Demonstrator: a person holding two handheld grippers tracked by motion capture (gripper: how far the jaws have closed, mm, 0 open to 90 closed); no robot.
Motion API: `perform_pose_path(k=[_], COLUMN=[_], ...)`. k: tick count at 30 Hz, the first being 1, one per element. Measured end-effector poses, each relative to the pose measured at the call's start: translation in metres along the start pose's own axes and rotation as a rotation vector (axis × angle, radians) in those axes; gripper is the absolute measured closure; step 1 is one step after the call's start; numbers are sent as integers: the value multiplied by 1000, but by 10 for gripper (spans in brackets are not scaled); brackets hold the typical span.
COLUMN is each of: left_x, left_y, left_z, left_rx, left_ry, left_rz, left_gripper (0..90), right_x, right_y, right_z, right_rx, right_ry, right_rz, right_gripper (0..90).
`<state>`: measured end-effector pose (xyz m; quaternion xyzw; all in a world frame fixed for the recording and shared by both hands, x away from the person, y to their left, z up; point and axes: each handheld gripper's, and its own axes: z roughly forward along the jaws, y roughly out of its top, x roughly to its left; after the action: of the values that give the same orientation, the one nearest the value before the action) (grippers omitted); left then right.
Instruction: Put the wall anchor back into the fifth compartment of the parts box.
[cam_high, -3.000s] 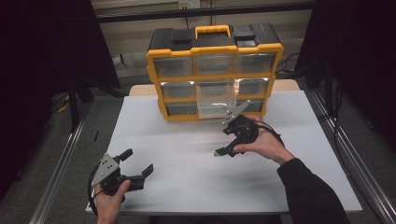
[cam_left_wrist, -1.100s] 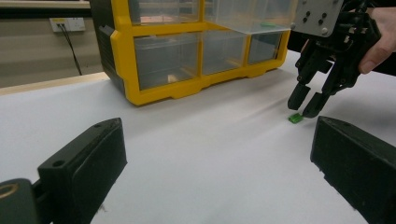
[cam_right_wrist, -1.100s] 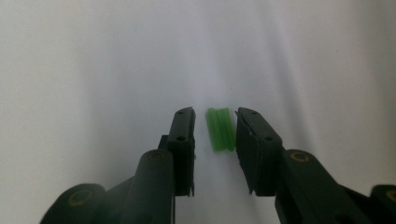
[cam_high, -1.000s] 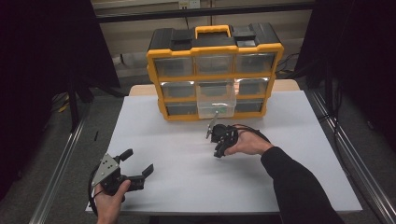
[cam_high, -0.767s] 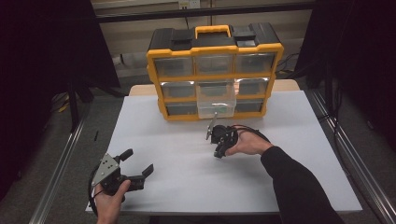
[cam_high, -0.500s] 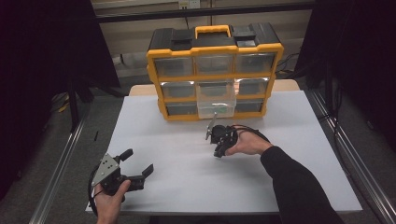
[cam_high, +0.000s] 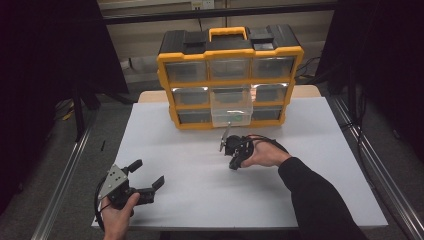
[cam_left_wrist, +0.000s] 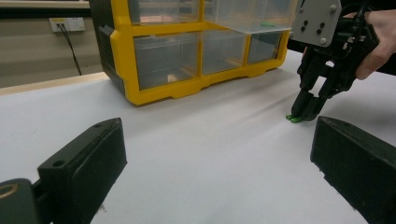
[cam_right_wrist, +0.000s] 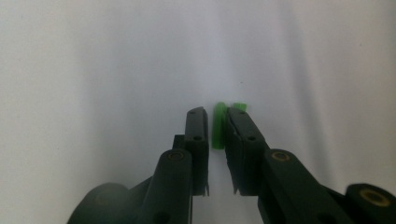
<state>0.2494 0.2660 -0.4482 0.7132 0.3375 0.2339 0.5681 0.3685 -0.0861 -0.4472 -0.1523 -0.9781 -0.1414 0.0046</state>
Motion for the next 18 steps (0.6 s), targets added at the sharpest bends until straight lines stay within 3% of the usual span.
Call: perform_pose_path(k=[4, 6, 11, 15, 18], left_x=[0, 0, 0, 0, 0], left_y=[0, 0, 0, 0, 0], left_z=[0, 0, 0, 0, 0], left_rx=[1, 3, 1, -1, 2], left_ry=[3, 4, 3, 3, 4], left_rz=[2, 2, 2, 2, 0], left_gripper=[34, 34, 34, 34, 34], right_x=[1, 2, 1, 2, 1], right_y=[2, 2, 3, 3, 3], right_z=[3, 3, 4, 3, 3], right_rx=[15, 18, 22, 26, 33], right_ry=[6, 7, 16, 23, 30], right_rz=[-13, 6, -17, 14, 8], right_gripper=[798, 806, 844, 844, 845])
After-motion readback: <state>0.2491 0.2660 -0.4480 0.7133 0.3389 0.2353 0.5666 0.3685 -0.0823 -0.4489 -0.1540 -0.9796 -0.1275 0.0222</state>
